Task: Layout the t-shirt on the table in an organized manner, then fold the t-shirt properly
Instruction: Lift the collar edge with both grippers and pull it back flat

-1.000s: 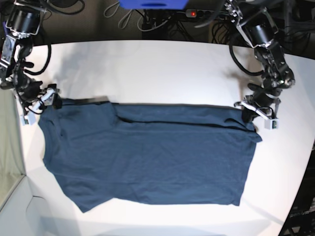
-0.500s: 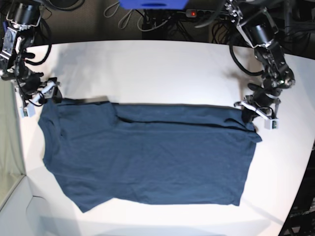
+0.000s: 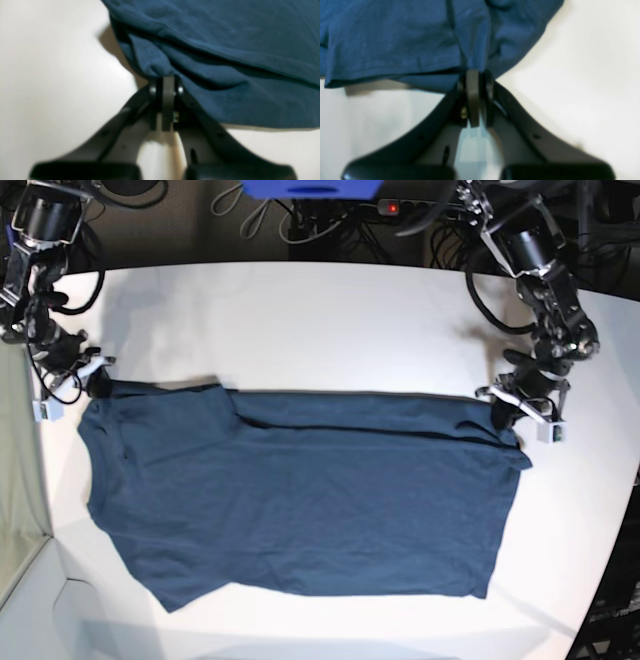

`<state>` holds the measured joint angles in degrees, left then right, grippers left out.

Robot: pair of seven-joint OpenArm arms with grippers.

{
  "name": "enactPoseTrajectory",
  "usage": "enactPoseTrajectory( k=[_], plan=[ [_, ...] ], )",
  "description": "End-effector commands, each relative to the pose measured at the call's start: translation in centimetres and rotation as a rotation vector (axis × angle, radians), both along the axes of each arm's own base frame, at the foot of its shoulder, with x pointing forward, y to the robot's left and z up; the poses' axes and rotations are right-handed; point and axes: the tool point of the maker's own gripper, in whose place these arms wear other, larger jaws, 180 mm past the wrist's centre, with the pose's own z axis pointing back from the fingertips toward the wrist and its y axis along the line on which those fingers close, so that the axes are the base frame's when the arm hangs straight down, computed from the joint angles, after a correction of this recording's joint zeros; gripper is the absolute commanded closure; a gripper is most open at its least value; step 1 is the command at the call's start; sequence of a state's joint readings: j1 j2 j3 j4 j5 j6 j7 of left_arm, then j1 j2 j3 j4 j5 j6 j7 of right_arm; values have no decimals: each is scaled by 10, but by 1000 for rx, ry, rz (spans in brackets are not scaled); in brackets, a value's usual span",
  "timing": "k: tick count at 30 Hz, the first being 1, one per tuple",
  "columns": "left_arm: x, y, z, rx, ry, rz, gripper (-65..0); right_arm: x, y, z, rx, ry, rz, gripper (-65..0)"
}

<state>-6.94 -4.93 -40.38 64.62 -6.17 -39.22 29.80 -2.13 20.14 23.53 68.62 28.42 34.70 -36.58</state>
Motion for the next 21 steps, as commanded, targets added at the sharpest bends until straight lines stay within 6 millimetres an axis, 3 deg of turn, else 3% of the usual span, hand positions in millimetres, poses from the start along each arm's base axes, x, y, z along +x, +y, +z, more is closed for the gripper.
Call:
enactPoseTrajectory(
  k=[1, 7, 13, 17, 19, 21],
  plan=[
    [3, 7, 8, 25, -12, -4, -2, -12, -4, -9, -34, 74, 23, 0],
    [3, 16, 37, 103, -75, -8, -2, -9, -5, 25, -125, 22, 89, 0],
    [1, 21, 94, 238, -205, -25, -2, 2, -5, 82, -265, -65, 156, 0],
    [9, 22, 121, 278, -271, -25, -2, 28, -6, 121, -334, -141, 178, 0],
    [23, 23, 140, 285, -319, -21, -2, 42, -10, 136, -356, -159, 176, 0],
    [34, 24, 145, 278, -334, -15, -2, 57, -13, 146, -352, -170, 162, 0]
  ],
)
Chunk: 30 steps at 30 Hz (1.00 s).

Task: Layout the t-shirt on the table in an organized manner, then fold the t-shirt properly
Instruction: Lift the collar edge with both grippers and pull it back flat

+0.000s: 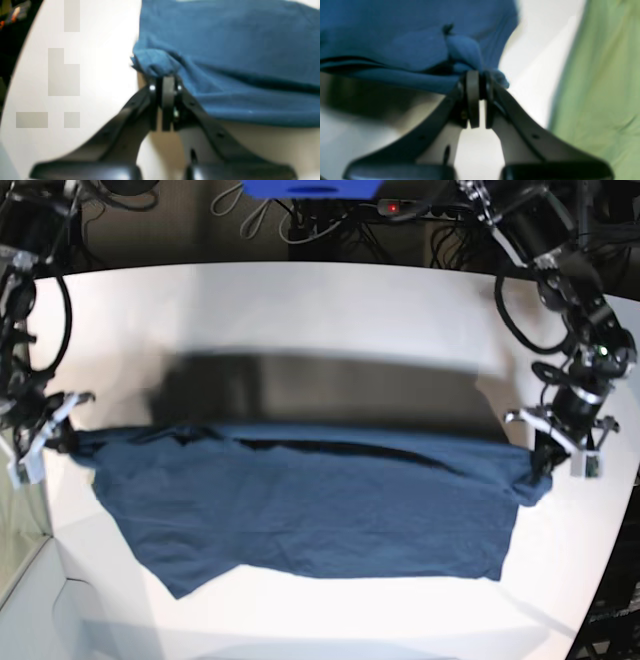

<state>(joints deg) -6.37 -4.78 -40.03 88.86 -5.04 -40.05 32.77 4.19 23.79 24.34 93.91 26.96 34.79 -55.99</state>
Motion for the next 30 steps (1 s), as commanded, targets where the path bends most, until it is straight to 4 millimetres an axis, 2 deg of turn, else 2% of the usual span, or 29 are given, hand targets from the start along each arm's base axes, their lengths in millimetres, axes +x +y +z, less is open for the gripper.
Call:
enactPoseTrajectory(
  k=[1, 5, 8, 10, 13, 17, 20, 22, 24, 27, 30],
  plan=[
    [14, 6, 21, -3, -72, 12, -2, 14, -8, 15, -16, -37, -5, 0],
    [36, 6, 15, -48, -3, 19, -2, 44, -3, 12, -20, 21, 43, 0],
    [44, 13, 8, -48, 93, 20, -2, 56, -4, 1, -24, 101, 59, 0],
    [48, 12, 7, -53, 122, 17, -2, 64, -3, 0, -26, 127, 67, 0],
    [47, 21, 14, -28, 121, 27, -2, 61, -13, -1, -49, 146, 61, 0],
    [46, 31, 22, 1, 112, 37, -1, 61, -15, 2, -51, 139, 55, 0],
    [44, 38, 35, 31, 83, 45, -1, 60, -21, 6, -63, 137, 49, 0],
    [34, 40, 32, 51, 90, 50, -1, 58, -21, 2, -61, 145, 50, 0],
    [26, 39, 30, 73, 96, 46, -1, 46, -21, -12, -58, 181, 52, 0],
    [13, 38, 23, 89, 113, 47, -1, 33, -21, -18, -68, 190, 53, 0],
    [-6, 38, 8, 108, 156, 43, -1, 9, -6, -25, -67, 177, 70, 0]
  ],
)
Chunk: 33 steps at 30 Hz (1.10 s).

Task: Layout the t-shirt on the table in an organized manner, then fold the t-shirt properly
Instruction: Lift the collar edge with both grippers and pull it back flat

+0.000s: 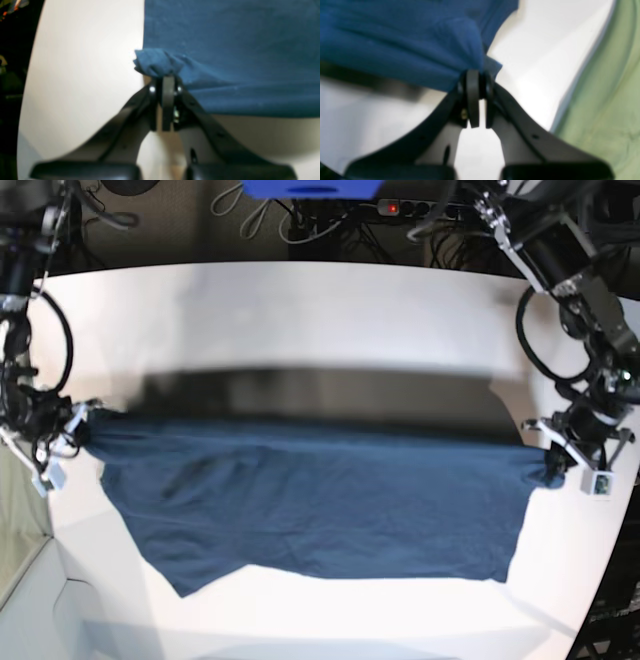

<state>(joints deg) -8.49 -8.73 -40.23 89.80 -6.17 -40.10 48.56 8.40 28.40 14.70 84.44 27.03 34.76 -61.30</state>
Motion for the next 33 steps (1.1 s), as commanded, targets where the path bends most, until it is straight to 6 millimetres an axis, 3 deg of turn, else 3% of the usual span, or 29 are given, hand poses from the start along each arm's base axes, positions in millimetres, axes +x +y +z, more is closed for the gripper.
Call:
enactPoseTrajectory(
  k=[1, 11, 20, 28, 33],
  plan=[
    [1, 11, 16, 35, -45, 18, -1, 3, -4, 17, -20, -56, 1, 0],
    [-69, 4, -27, 87, 106, -3, -1, -83, 26, -4, -22, -10, 17, 0],
    [-133, -10, -76, 56, 275, -12, -1, -148, 16, -32, 12, 98, -98, 0],
    [-169, -10, -94, 51, 364, -13, -1, -176, 25, -45, 50, 112, -101, 0],
    [-177, -10, -100, 53, 389, -14, -1, -182, 26, -48, 51, 126, -101, 0]
  ],
)
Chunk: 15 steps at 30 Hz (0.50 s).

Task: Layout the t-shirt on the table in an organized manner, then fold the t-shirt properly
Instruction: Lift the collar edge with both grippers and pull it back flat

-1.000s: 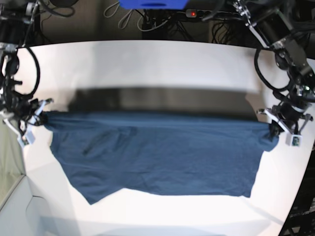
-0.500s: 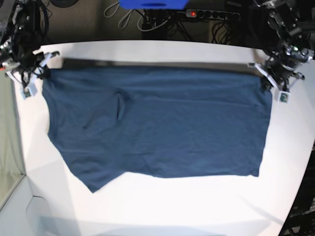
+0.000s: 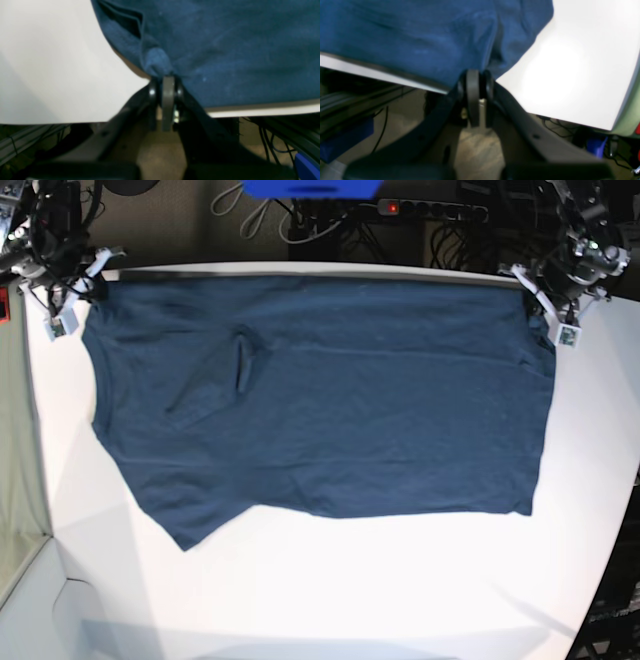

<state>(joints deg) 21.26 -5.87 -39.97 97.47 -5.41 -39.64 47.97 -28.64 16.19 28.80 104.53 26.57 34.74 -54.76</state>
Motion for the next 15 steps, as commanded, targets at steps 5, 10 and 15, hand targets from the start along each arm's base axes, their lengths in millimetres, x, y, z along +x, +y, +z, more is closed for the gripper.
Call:
enactPoseTrajectory(
  k=[5, 10, 15],
  plan=[
    [0, 5, 0, 4, -2, 3, -5, 1, -3, 6, -14, -14, 14, -121],
    [0, 6, 2, 10, -6, -1, -6, 1, -6, 7, -20, -18, 9, -278],
    [0, 8, 3, 13, -10, 6, -179, 2, -13, 11, -32, -27, -9, -318]
  ],
)
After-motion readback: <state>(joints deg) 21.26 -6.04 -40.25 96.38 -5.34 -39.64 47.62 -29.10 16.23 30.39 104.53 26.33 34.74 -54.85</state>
